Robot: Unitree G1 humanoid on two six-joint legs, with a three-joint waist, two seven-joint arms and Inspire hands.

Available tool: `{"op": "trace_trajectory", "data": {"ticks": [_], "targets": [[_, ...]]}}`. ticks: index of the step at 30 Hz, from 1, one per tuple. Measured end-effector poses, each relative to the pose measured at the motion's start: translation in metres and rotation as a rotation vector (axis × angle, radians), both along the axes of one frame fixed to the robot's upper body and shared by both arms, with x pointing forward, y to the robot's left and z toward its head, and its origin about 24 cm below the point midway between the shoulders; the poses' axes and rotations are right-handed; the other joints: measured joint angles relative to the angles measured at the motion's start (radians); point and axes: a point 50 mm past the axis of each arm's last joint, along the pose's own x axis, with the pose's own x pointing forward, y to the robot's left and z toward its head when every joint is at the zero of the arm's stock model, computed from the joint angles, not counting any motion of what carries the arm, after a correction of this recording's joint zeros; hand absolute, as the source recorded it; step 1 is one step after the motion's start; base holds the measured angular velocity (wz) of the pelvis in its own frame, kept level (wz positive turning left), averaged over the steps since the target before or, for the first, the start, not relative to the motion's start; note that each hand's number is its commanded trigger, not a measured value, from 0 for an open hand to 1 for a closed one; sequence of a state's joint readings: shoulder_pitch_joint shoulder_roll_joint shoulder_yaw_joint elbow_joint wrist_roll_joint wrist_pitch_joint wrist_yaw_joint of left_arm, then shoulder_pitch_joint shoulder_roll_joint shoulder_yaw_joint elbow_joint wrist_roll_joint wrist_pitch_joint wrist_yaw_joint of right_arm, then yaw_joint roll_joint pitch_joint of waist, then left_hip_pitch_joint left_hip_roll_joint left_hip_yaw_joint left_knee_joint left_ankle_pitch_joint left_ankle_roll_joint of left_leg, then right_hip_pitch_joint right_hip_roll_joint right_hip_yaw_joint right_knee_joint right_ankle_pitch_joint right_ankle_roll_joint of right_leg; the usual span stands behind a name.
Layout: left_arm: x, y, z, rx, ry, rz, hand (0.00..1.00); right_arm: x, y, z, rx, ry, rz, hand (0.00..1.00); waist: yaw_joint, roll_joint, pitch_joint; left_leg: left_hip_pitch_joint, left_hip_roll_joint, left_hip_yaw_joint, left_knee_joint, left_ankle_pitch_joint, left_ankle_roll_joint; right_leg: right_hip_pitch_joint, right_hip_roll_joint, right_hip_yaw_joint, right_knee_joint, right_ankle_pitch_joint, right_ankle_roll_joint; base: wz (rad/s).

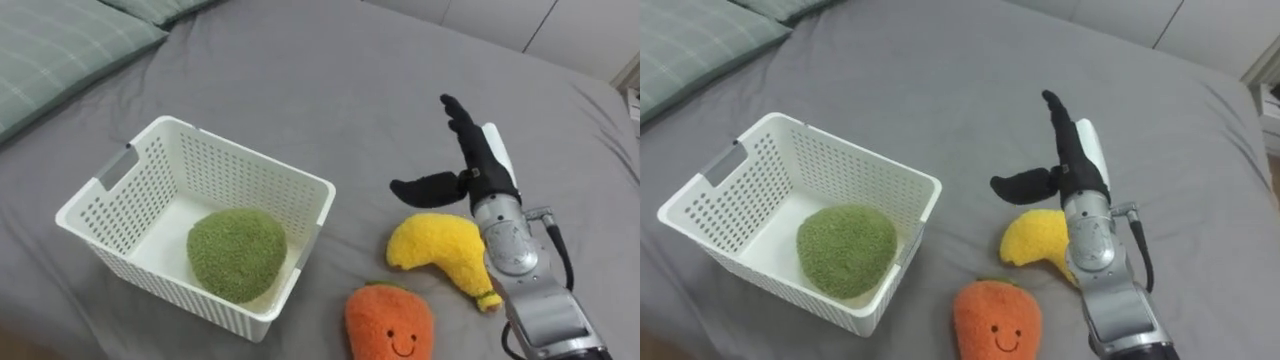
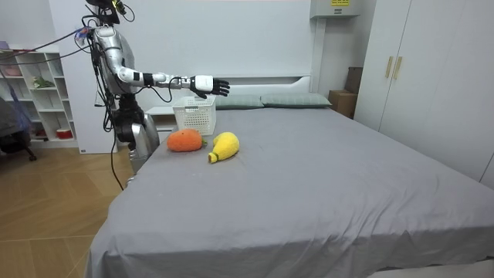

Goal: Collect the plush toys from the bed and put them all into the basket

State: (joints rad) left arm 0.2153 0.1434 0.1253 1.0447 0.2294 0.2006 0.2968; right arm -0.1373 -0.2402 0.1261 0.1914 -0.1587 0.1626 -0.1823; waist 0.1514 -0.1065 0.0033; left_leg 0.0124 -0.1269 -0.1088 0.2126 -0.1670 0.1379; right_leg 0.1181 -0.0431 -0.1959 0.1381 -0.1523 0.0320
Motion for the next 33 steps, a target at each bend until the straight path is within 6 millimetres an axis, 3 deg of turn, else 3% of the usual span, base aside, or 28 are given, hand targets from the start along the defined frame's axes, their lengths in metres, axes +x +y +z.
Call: {"op": "trace_trajectory", "data": {"ticks": [8, 17, 22, 27, 33], "targets": [[-0.010, -0.002, -0.001, -0.010, 0.032, 0.010, 0.00, -0.003, -0.015, -0.010, -0.003, 0.047, -0.067, 0.00, -0.023, 0.014, 0.0023, -0.001, 0.002, 0.006, -0.007, 0.000, 0.000, -0.003, 0.001, 0.000, 0.000, 0.000, 0.000, -0.02], [-0.014, -0.003, -0.001, -0.012, 0.042, 0.004, 0.00, -0.012, -0.023, -0.034, -0.010, 0.152, -0.096, 0.00, -0.030, 0.013, 0.0004, -0.008, 0.004, 0.008, -0.008, 0.000, 0.000, -0.013, 0.001, -0.002, 0.001, 0.000, 0.000, 0.00], [-0.010, -0.002, -0.001, -0.012, 0.032, 0.000, 0.00, -0.007, -0.026, -0.040, -0.012, 0.189, -0.115, 0.00, -0.031, 0.008, -0.0022, -0.047, 0.006, 0.011, 0.000, 0.000, 0.000, -0.052, 0.002, 0.000, 0.017, 0.000, 0.000, 0.00], [0.015, 0.002, 0.001, -0.012, -0.027, -0.022, 0.00, 0.017, -0.029, -0.035, -0.057, 0.209, -0.128, 0.00, -0.030, 0.002, 0.0009, -0.111, 0.006, 0.007, 0.031, 0.002, -0.002, -0.105, 0.002, -0.013, 0.016, 0.003, -0.004, 0.04], [0.033, 0.003, 0.003, -0.017, -0.091, -0.024, 0.00, 0.027, -0.044, -0.034, -0.082, 0.235, -0.163, 0.00, -0.003, -0.008, 0.0064, -0.180, 0.005, -0.009, 0.034, 0.011, -0.007, -0.167, 0.001, -0.036, 0.016, 0.007, -0.009, 0.09]]}}
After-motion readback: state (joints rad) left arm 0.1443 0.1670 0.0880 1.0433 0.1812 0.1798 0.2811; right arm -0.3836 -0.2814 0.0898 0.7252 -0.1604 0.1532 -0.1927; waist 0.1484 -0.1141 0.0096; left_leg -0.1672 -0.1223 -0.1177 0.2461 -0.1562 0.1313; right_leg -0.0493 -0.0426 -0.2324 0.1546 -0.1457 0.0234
